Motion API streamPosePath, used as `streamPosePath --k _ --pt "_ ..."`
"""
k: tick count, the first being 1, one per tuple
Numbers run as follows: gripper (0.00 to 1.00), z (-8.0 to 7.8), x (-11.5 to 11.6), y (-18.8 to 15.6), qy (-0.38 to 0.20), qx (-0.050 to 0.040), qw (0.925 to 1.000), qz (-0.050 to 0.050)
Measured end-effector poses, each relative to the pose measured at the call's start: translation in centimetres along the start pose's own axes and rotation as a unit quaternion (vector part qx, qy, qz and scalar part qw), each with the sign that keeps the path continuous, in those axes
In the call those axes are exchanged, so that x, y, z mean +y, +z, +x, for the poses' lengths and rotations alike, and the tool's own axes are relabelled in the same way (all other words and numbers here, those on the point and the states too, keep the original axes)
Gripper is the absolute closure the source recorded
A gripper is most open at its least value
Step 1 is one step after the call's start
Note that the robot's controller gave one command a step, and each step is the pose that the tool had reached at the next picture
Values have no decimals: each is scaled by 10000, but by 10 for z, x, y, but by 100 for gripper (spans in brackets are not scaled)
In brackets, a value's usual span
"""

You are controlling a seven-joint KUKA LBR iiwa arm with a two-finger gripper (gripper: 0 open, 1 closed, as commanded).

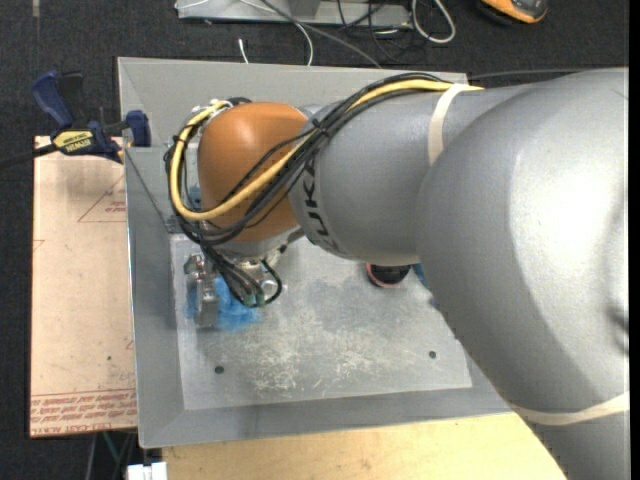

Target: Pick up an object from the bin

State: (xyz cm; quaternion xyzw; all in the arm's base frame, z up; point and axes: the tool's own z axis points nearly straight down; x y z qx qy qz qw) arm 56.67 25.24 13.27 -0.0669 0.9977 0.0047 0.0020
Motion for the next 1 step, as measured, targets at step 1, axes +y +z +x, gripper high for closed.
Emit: streamPosePath --k 1 --pt "100 0 0 -21 3 3 10000 -1"
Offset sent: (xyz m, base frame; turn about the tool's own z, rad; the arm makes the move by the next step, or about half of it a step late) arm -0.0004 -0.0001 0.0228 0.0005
